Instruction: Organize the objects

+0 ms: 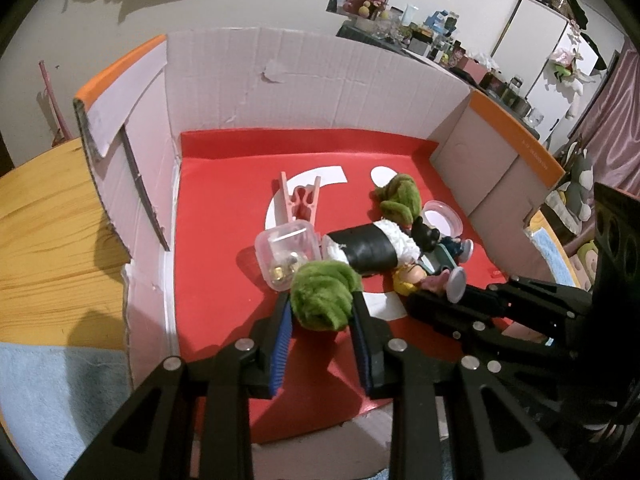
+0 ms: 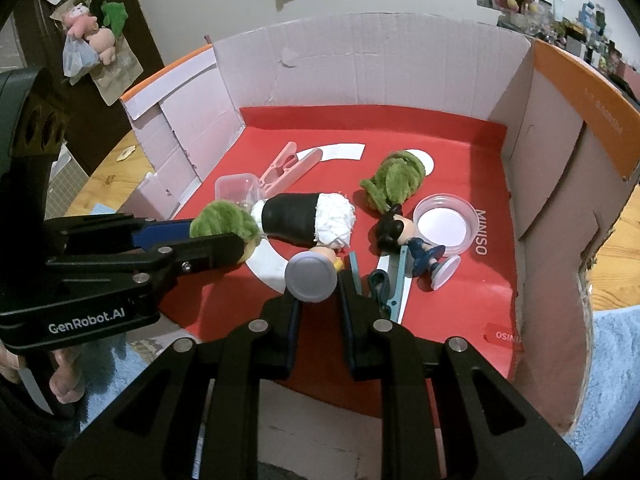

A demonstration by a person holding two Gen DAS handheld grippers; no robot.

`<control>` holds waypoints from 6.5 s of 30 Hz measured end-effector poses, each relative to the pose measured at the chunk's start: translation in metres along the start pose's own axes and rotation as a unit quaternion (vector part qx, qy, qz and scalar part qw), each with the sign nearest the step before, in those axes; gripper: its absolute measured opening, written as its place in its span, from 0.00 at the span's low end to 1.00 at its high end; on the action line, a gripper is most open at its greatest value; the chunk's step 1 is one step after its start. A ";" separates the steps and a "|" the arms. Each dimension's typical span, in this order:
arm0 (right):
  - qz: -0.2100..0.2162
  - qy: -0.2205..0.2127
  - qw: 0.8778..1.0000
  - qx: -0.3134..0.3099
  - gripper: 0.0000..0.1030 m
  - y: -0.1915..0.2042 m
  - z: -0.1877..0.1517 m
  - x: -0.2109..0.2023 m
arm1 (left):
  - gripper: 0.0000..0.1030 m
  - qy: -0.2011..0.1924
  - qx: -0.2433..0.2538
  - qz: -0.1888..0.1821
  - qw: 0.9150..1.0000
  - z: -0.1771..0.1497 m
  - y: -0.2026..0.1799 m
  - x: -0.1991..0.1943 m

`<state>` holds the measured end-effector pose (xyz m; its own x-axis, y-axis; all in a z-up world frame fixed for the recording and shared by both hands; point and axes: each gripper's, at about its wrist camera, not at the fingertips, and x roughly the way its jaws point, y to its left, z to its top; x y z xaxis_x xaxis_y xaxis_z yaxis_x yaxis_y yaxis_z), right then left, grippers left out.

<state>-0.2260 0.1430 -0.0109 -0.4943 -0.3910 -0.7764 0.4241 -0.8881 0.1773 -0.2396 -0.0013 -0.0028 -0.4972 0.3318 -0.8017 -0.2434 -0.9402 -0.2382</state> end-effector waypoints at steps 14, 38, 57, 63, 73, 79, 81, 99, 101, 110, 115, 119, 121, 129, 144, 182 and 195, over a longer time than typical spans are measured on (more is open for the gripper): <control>0.003 0.001 1.000 0.002 0.17 0.003 -0.001 -0.002 | 0.29 0.000 -0.001 0.000 1.000 -0.001 0.000 -0.001; 0.003 -0.014 1.000 -0.005 0.23 0.015 -0.010 -0.025 | 0.46 -0.022 0.003 0.013 1.000 -0.010 -0.010 -0.019; -0.004 -0.039 0.999 -0.008 0.60 0.026 -0.015 -0.051 | 0.61 -0.044 -0.009 0.030 0.999 -0.024 -0.003 -0.046; -0.004 -0.041 0.999 -0.007 0.60 0.027 -0.016 -0.054 | 0.66 -0.049 -0.008 0.039 0.998 -0.027 -0.005 -0.051; -0.012 -0.050 0.999 0.007 0.65 0.028 -0.021 -0.064 | 0.75 -0.063 -0.006 0.046 0.997 -0.029 -0.007 -0.059; -0.018 -0.053 0.998 0.015 0.70 0.030 -0.023 -0.069 | 0.78 -0.068 -0.004 0.048 0.997 -0.030 -0.010 -0.062; -0.019 -0.056 0.998 0.017 0.71 0.030 -0.023 -0.071 | 0.78 -0.070 -0.005 0.049 0.996 -0.030 -0.010 -0.063; -0.060 -0.107 0.992 0.020 0.74 0.033 -0.036 -0.083 | 0.87 -0.092 -0.001 0.067 0.993 -0.045 -0.015 -0.067; -0.064 -0.104 0.992 0.023 0.74 0.033 -0.038 -0.082 | 0.87 -0.094 0.001 0.067 0.993 -0.047 -0.017 -0.068; -0.071 -0.096 0.993 0.026 0.74 0.032 -0.044 -0.084 | 0.93 -0.098 -0.002 0.069 0.993 -0.054 -0.017 -0.072; -0.071 -0.095 0.993 0.025 0.74 0.032 -0.045 -0.085 | 0.94 -0.101 -0.004 0.071 0.992 -0.054 -0.016 -0.073; -0.071 -0.095 0.993 0.025 0.75 0.032 -0.045 -0.085 | 0.96 -0.100 -0.006 0.072 0.992 -0.053 -0.014 -0.072; -0.071 -0.095 0.993 0.025 0.75 0.032 -0.045 -0.084 | 0.96 -0.100 -0.005 0.073 0.992 -0.053 -0.014 -0.072; -0.071 -0.095 0.993 0.025 0.75 0.032 -0.045 -0.084 | 0.99 -0.100 -0.008 0.078 0.992 -0.054 -0.012 -0.071; -0.070 -0.105 0.992 0.024 0.75 0.034 -0.048 -0.090 | 1.00 -0.105 -0.011 0.074 0.992 -0.060 -0.015 -0.076; -0.085 -0.079 0.993 0.027 0.76 0.039 -0.109 -0.093 | 1.00 -0.088 -0.020 0.063 0.994 -0.125 -0.028 -0.080; -0.091 -0.063 0.993 0.029 0.76 0.034 -0.114 -0.082 | 1.00 -0.068 -0.026 0.069 0.995 -0.131 -0.026 -0.067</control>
<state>-0.0845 0.1724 -0.0100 -0.6519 -0.2467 -0.7170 0.2766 -0.9578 0.0781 -0.0910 -0.0089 -0.0148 -0.6324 0.2038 -0.7473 -0.1235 -0.9790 -0.1624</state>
